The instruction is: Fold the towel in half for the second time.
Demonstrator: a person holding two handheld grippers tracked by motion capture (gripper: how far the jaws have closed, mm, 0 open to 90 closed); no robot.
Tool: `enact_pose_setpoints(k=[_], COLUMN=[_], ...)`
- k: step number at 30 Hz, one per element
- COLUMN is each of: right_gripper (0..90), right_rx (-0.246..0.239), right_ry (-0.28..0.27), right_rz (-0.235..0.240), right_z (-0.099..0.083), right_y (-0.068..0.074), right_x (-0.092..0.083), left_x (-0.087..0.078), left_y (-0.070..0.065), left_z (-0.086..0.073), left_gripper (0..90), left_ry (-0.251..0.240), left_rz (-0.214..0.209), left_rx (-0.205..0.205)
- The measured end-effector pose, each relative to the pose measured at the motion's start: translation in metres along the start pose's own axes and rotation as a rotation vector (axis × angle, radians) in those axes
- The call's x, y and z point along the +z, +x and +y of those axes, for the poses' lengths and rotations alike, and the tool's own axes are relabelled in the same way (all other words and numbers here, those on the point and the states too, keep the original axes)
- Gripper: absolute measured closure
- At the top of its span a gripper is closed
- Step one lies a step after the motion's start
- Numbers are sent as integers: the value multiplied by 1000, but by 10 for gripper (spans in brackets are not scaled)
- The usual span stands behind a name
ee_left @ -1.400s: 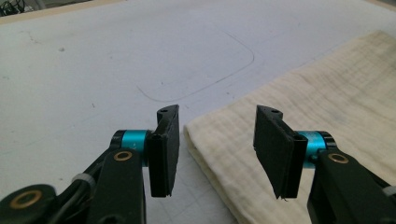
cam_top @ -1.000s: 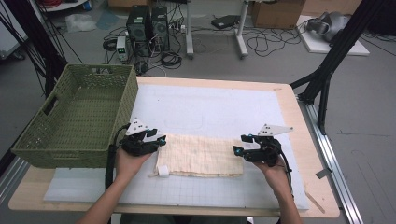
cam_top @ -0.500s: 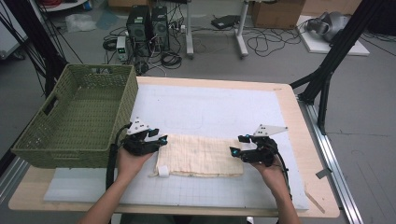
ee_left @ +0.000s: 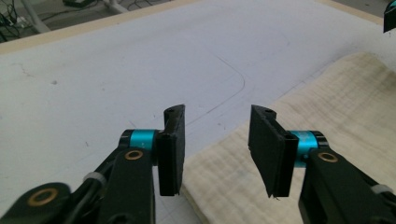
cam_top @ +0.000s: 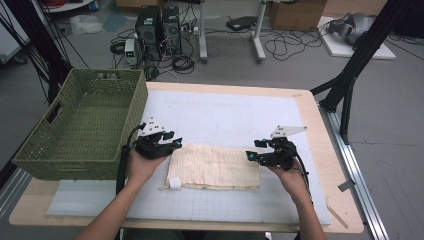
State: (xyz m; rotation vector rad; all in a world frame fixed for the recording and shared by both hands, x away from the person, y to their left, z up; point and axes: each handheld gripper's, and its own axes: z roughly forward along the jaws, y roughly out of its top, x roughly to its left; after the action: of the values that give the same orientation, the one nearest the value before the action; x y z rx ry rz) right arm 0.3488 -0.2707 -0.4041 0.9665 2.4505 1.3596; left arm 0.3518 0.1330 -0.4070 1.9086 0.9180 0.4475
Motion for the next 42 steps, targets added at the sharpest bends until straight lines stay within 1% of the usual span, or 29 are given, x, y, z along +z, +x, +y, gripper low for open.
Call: enact_pose_setpoints(k=[1,2,4,6,8,9,10,12,15,17,18,20,21,22,24,25,27,28,30,31,32,33,34,35,37,39,40,41,42], right_gripper=[398,414,420,430,444,455,460,468,476,512,514,527,546,553,578,612,618,643,716,765,802,815,821,823,828,830,831,831,831], right_rx=[6,12,34,43,43,46,48,56,71,81,84,102,100,110,98,96,87,85,81,83,84,82,86,77,64,60,54,53,51], right_ry=[17,30,52,55,56,59,63,85,101,109,109,123,127,138,149,147,156,159,167,171,172,171,173,173,158,148,134,128,121], right_rz=[-10,-10,-13,-18,-36,-45,-48,-72,-72,-72,-71,-70,-58,-55,-52,-42,-46,-43,-36,-16,6,20,26,20,7,-4,-11,-20,-28], right_z=[-1,-3,-5,-6,-7,-7,-7,-9,-11,-13,-13,-15,-16,-17,-17,-17,-17,-16,-16,-16,-17,-17,-16,-16,-14,-10,-8,-5,-2], right_y=[-2,-5,-10,-14,-16,-18,-20,-22,-27,-29,-30,-32,-34,-34,-34,-33,-32,-31,-29,-29,-30,-30,-30,-30,-30,-32,-33,-34,-34], right_x=[2,4,7,10,12,14,16,20,26,27,28,30,31,32,33,34,34,35,35,35,36,36,36,35,32,29,26,23,21], left_x=[2,5,9,14,18,20,22,25,30,32,34,37,39,39,38,38,37,37,37,36,35,35,34,33,33,32,32,31,30], left_y=[1,2,3,2,1,1,3,7,12,14,15,16,16,15,15,15,16,16,17,17,17,17,17,17,17,16,15,16,17], left_z=[-1,-2,-4,-5,-6,-7,-8,-11,-14,-16,-17,-19,-21,-21,-21,-21,-21,-22,-22,-22,-22,-22,-22,-21,-20,-17,-16,-15,-13], left_gripper=[577,577,572,501,501,509,510,513,535,545,546,546,545,536,551,583,651,696,780,820,833,843,848,851,853,853,854,855,855], left_ry=[11,25,34,45,58,65,72,86,113,125,134,169,186,186,185,184,184,181,180,184,182,181,177,173,151,113,86,74,54], left_rz=[0,-2,-3,-9,-10,-7,2,11,18,15,12,-4,-10,-8,-1,-1,-15,-22,-45,-50,-49,-49,-48,-42,-27,-17,-10,-3,2], left_rx=[-1,-1,-9,-10,15,15,8,-7,-18,-34,-38,-44,-40,-28,-25,-22,-31,-28,-42,-35,-34,-35,-37,-37,-35,-56,-70,-71,-83])
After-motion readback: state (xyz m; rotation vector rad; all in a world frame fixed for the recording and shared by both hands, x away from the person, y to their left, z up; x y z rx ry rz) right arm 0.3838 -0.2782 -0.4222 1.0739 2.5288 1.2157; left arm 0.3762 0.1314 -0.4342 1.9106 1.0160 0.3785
